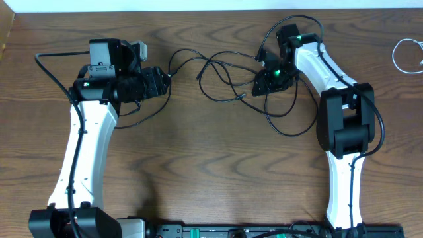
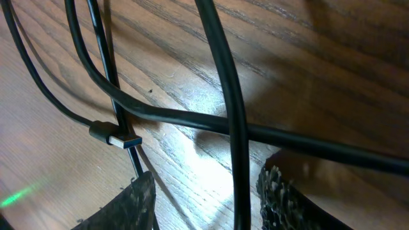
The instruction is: Untangle cables
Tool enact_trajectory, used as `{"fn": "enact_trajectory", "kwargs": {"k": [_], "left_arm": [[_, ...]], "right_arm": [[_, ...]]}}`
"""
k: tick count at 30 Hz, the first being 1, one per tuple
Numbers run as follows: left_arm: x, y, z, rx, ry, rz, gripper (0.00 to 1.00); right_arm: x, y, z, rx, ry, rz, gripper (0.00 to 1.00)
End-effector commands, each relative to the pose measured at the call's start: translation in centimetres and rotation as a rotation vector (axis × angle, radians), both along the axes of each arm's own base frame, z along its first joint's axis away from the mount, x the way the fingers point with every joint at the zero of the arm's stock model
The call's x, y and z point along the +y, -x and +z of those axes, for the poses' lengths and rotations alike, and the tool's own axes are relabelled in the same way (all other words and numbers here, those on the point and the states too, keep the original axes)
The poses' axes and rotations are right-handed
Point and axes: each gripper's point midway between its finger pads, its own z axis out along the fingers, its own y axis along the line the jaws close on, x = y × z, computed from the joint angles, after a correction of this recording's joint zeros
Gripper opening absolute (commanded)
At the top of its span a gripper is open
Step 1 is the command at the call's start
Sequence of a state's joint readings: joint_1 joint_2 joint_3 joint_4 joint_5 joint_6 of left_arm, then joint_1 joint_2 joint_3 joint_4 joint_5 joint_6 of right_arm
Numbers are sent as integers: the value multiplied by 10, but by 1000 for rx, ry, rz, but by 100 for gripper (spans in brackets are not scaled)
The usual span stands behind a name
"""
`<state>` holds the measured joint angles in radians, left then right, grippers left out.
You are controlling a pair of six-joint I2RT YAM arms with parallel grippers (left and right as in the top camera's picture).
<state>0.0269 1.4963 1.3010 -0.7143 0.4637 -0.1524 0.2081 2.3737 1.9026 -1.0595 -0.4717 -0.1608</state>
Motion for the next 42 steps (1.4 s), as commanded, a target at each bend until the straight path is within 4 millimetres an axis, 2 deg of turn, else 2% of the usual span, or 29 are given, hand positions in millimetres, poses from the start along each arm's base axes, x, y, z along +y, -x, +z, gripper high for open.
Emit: {"fn": "enact_trajectory", "kwargs": {"k": [1,42], "left_arm": [[2,-3,1,-5,-16,-1,57],[2,-3,1,-4,-15,-1,57]], "right_arm": [[-1,4,-6,18,13,-6,49],[-1,3,-6,13,12,-6,47]]}}
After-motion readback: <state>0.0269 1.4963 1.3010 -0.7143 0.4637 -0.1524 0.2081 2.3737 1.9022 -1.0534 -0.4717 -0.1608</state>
